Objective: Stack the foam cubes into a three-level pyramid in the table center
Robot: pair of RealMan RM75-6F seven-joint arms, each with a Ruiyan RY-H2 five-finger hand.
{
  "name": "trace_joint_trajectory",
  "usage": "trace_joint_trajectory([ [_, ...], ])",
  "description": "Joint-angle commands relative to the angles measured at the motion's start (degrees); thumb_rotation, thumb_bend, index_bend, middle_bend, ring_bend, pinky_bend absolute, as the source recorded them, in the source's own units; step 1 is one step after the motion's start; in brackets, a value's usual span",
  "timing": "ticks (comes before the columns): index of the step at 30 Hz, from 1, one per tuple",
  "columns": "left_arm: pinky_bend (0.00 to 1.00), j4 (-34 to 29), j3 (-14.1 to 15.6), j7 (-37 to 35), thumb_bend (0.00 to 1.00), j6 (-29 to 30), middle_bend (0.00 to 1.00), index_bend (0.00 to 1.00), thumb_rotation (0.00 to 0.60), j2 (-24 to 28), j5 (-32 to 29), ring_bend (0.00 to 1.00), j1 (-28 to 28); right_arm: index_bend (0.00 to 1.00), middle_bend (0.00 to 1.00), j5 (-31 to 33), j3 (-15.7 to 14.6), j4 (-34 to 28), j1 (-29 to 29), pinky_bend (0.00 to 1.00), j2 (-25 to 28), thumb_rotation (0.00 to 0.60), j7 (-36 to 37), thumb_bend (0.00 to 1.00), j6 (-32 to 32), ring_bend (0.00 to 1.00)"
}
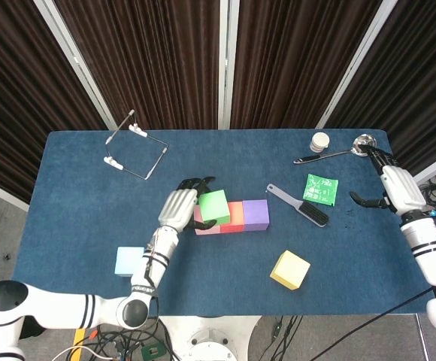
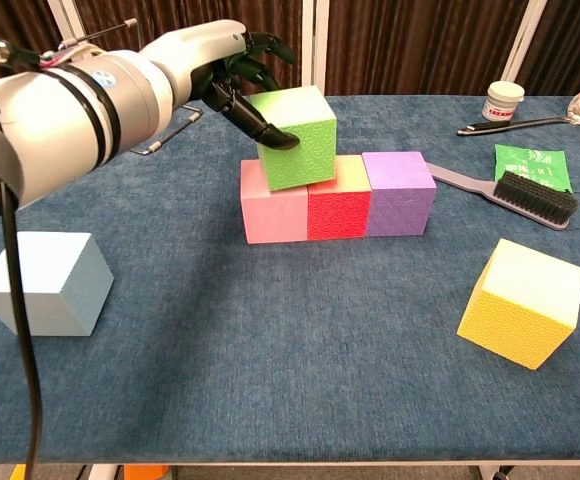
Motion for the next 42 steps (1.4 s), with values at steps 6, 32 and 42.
trace_joint_trajectory([
  [6, 0.1, 0.54, 1.26, -0.7, 0.23, -1.22, 0.44, 0.14, 0.6, 0.33, 2.22, 0.1, 0.54, 0.0, 0.06, -0.38, -0.16, 0.53, 0.0, 0.0, -0.12, 0.6, 0.84, 0.19, -0.34, 0.0],
  [32, 0.1, 0.82, 1.71, -3.25, 0.23, -5.85, 0.44, 0.14, 0.6, 3.01, 4.04, 0.1, 1.03, 0.0, 0.06, -0.36, -0.47, 1.3, 0.05, 0.0, -0.88, 0.6, 1.0, 0.19, -0.99, 0.0],
  [42, 0.1, 1.3, 1.14, -3.46, 0.23, -7.34, 0.44, 0.14, 0.6, 3.81, 3.7, 0.1, 0.23, 0.0, 0.06, -0.35, -0.66, 2.35, 0.16, 0.0, -1.45, 0.6, 1.64, 0.19, -1.56, 0.0],
])
